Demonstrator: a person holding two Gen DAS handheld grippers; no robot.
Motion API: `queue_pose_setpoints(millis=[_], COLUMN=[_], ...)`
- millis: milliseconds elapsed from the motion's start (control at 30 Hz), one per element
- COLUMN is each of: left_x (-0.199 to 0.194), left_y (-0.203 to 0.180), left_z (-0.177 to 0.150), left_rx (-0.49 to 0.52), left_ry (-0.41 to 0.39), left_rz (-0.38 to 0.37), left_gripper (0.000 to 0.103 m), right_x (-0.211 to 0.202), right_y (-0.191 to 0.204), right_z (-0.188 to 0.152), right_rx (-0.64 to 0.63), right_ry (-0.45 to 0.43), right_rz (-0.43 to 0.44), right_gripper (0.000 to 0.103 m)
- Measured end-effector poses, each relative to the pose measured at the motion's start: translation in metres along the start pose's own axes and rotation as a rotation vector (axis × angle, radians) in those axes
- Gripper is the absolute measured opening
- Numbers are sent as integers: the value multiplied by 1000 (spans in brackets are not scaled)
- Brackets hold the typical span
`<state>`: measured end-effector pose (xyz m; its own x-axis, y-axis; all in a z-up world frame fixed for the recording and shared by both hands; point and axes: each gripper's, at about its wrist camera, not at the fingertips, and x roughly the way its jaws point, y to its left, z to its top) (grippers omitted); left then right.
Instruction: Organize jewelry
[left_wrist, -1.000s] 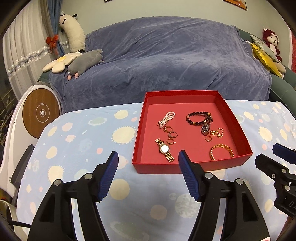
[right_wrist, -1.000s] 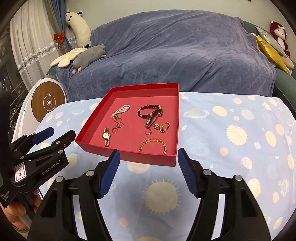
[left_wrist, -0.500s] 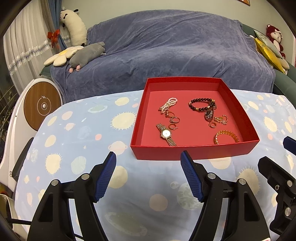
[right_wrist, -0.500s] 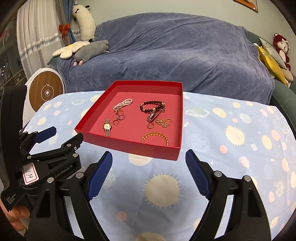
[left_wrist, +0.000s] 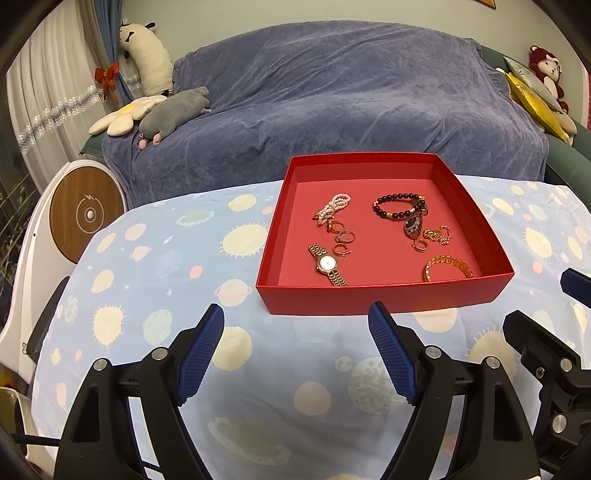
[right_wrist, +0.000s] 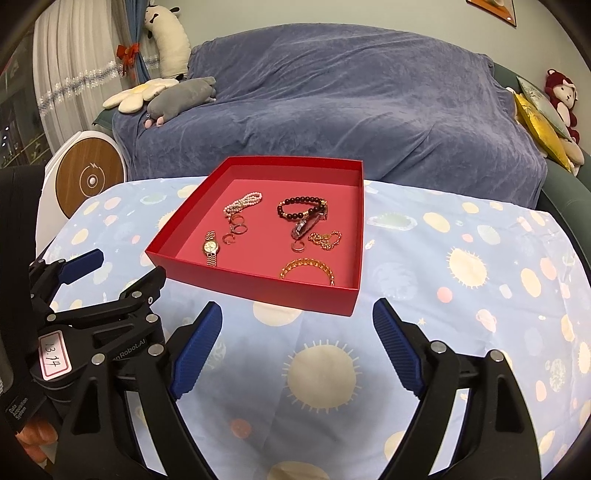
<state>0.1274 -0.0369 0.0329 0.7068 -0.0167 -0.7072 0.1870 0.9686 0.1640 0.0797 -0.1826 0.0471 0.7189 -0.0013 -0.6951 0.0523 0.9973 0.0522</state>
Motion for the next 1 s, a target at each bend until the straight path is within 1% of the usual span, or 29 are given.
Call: queue_pose_setpoints(millis=[267,600,767,1000], left_x=[0,-2,-1,0], left_y=[0,-1,-1,-1], left_z=[-1,0,0,0], left_rx=[1,4,1,4], left_ry=[-3,-2,3,6], left_rz=[0,19,25,29], left_gripper=[81,84,86,86], right_x=[0,2,3,2], right_y=[0,1,1,1], right_z=[0,0,0,-1], right_rx=[-5,-4,-4,-3], right_ry=[2,1,-3,-5], right_rz=[-2,-8,-25,-29], right_gripper=[82,83,87,88])
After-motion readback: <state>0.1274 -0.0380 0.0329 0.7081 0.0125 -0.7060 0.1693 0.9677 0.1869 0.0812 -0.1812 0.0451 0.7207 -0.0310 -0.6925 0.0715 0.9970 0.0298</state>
